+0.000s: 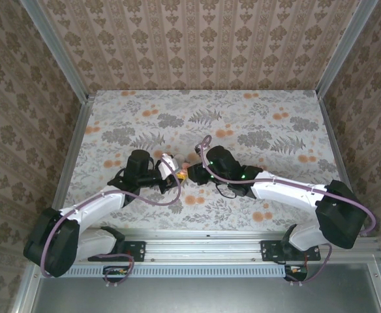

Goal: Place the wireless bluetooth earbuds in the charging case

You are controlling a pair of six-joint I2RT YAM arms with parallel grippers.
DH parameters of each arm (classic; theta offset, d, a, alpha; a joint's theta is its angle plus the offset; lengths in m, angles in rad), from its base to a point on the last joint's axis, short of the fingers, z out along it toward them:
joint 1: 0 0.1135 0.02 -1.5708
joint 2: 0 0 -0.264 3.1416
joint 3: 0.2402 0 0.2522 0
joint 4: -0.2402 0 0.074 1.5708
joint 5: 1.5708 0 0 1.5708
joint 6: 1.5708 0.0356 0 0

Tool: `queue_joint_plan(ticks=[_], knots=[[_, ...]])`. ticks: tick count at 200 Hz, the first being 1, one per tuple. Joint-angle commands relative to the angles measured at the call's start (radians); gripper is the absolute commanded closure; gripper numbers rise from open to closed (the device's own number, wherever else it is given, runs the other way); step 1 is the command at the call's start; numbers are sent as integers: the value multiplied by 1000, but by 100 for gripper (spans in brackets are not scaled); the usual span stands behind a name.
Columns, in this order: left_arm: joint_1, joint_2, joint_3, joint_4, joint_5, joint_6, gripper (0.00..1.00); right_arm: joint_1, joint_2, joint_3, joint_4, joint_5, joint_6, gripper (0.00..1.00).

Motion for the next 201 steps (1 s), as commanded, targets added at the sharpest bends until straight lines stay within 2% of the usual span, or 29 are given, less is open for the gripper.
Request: queue_joint_plan(ticks=[1,43,79,145,201], knots=[[-12,13,24,29,22,-14,91,5,5,-8,43,40,27,78],[-14,22,16,28,13,-19,91,5,-48,-17,34,71,34,78],[-14,32,-11,84,-24,-89,91,4,-112,-32,31,101,26,78],[-15,16,-24,107,-21,-112,91,5,-100,-22,47,92,8,78],[-25,-14,-36,123,-67,-148,91,5,-53,-16,100,63,17,78]])
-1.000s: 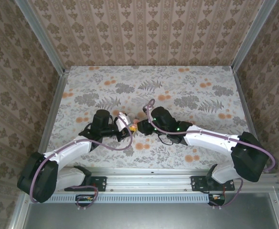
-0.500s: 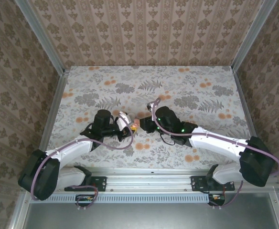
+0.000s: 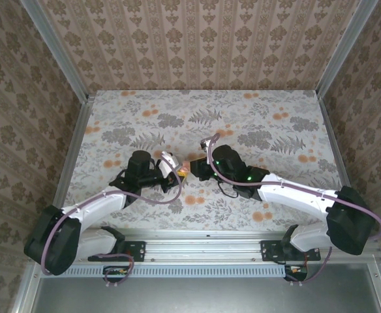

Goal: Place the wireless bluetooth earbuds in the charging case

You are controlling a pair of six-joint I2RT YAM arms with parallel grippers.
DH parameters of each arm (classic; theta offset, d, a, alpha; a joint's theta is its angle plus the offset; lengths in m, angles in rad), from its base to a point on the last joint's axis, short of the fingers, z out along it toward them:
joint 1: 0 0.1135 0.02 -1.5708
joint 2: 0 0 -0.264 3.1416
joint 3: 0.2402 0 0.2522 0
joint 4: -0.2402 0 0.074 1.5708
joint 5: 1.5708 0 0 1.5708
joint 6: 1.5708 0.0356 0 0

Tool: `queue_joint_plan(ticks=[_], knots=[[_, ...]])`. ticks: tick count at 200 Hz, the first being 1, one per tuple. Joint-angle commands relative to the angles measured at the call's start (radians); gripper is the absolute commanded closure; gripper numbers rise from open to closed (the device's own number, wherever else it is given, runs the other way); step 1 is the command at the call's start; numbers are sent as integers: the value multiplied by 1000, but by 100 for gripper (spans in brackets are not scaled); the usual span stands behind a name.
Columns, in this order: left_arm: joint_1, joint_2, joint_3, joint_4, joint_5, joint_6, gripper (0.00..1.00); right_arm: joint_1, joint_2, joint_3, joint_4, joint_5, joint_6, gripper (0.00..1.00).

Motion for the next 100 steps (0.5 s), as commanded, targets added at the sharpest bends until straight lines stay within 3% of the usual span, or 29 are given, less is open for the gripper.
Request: queue_joint_plan(ticks=[1,100], knots=[[-7,-24,-18,41,-13,-31,91,5,21,6,49,-10,-1,78],[-11,-36,-14,60,-39,-62,91,10,36,11,78,16,21,78]])
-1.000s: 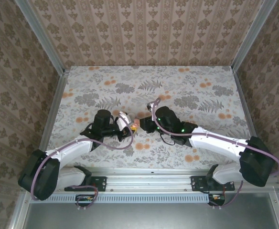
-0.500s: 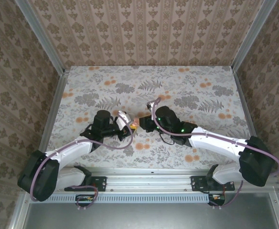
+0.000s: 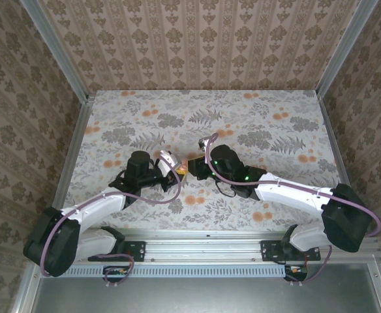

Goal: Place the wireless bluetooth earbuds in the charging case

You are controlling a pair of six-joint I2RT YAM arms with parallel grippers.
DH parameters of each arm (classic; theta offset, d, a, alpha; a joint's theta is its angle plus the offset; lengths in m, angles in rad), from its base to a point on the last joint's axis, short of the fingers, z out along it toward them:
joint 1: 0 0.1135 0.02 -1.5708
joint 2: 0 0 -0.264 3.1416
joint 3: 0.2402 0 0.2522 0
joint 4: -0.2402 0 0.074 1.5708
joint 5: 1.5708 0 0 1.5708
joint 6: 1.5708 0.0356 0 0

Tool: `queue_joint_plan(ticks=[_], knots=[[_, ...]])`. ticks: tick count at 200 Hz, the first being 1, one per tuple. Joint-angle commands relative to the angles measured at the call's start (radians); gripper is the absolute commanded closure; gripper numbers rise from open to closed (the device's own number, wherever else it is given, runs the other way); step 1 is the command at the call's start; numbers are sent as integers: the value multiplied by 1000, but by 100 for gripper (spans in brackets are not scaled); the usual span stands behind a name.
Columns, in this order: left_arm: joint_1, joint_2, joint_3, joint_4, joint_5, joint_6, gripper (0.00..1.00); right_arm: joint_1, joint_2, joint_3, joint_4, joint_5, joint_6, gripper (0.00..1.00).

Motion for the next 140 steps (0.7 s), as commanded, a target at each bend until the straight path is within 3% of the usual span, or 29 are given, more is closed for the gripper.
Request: queue_joint_plan(ticks=[1,68,140], knots=[[-7,-26,-4,26,-5,-22,91,8,11,12,20,25,12,78],[-10,-43,-3,40,-15,-51,91,8,66,41,5,51,-7,78],[-11,-42,-10,35,-17,-77,91,7,24,58,9,80,-37,78]])
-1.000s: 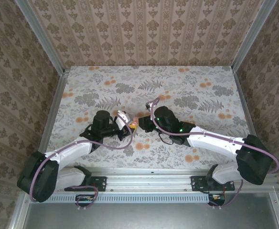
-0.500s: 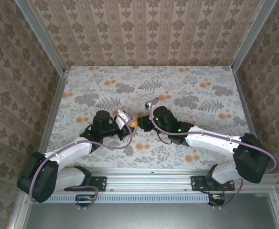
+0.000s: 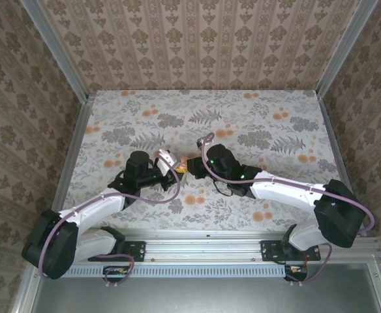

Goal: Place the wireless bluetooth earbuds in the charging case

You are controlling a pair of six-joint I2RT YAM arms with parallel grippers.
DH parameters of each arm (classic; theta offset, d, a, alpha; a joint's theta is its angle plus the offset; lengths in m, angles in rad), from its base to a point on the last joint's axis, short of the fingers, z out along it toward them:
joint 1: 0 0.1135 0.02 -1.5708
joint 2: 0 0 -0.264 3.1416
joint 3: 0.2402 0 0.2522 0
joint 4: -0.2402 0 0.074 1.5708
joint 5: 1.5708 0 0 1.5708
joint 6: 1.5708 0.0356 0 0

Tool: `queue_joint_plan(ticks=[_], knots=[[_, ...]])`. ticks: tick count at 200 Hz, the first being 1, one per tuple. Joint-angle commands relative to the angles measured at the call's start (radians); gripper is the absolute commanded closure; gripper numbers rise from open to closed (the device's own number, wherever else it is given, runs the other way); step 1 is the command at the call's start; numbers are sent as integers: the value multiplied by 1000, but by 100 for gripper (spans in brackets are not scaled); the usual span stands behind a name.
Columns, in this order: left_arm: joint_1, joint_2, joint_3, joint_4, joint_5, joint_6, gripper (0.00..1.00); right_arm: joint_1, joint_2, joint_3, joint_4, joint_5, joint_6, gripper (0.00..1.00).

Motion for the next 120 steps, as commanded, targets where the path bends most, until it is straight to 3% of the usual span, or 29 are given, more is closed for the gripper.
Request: queue_joint_plan(ticks=[1,120], knots=[[-9,-19,-10,28,5,-38,91,7,-29,35,7,36,-29,78],[-20,-33,0,76,-2,-169,90,7,-3,65,3,23,-52,78]])
